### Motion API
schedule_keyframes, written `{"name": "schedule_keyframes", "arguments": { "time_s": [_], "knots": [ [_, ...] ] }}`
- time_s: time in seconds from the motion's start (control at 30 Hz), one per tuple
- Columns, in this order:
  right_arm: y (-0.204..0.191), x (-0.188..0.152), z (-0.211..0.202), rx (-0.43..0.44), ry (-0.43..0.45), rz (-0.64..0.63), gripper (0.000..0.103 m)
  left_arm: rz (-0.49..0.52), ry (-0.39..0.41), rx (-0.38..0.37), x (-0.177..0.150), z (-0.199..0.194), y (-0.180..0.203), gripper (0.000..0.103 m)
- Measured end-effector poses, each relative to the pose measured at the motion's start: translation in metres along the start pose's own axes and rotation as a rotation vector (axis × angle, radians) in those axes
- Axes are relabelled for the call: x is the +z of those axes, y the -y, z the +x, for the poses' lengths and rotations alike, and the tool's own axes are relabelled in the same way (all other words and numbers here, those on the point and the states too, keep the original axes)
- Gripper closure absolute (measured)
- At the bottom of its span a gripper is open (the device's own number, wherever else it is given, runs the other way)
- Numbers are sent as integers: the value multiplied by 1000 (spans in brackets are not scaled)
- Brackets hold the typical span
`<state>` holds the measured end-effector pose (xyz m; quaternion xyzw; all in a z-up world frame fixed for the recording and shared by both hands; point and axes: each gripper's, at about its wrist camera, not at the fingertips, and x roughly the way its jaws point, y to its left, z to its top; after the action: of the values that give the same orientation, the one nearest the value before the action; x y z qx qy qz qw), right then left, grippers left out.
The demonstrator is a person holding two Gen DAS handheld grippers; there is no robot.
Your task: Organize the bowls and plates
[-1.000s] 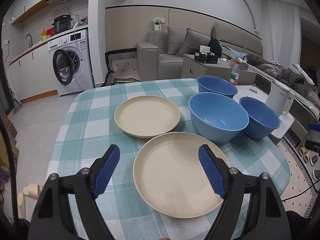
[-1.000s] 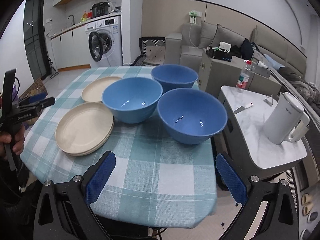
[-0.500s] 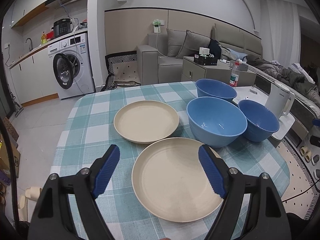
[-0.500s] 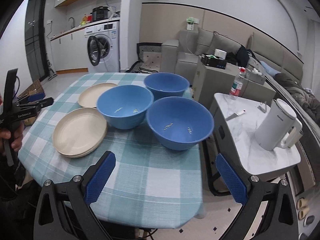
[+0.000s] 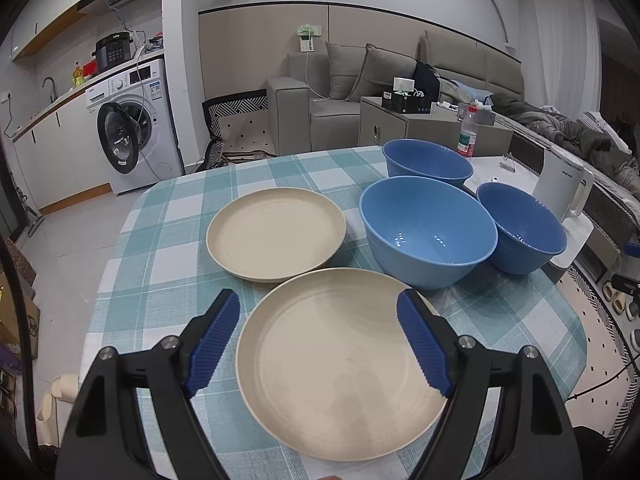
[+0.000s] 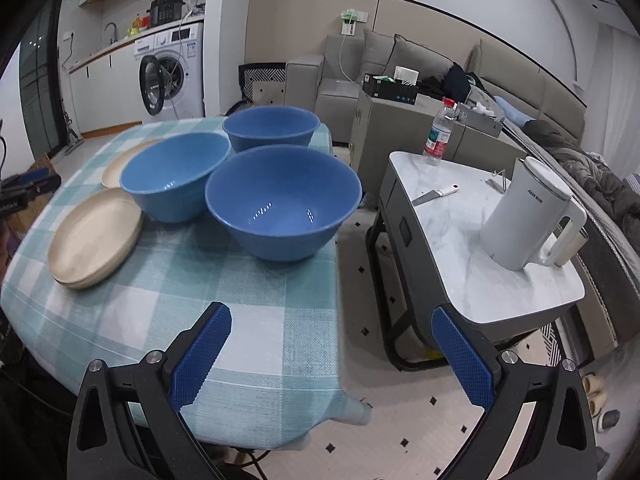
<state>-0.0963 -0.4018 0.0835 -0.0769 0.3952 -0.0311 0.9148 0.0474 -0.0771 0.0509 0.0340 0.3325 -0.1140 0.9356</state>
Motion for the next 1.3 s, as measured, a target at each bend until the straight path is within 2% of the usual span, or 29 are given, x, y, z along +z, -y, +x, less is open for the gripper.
{"name": "schedule_keyframes", "arguments": {
  "time_s": [0.2, 0.4, 0.53, 0.7, 0.83, 0.97, 1.1, 1.3],
  "knots": [
    [-1, -15, 36, -14, -47, -25, 1, 9, -27, 4, -2, 11, 7, 21],
    [-8, -21, 69, 44, -62, -3, 1, 12, -37, 10, -3, 18, 8, 21],
    [-22, -23, 76, 73, -51, -52, 1, 24, -50, 17, -4, 23, 10, 21],
    [-25, -27, 77, 43, -52, -133, 1, 24, -51, 16, -2, 27, 12, 21],
    [-8, -31, 79, 5, -36, -146, 1, 22, -56, 17, -4, 30, 13, 21],
    [7, -37, 85, -28, -68, -142, 1, 30, -68, 23, -6, 33, 16, 21],
    [11, -36, 64, -20, -33, -125, 1, 32, -57, 18, -3, 31, 19, 21],
    [-13, -15, 13, -36, 61, -201, 1, 28, -44, 10, -1, 28, 17, 21]
  ]
}}
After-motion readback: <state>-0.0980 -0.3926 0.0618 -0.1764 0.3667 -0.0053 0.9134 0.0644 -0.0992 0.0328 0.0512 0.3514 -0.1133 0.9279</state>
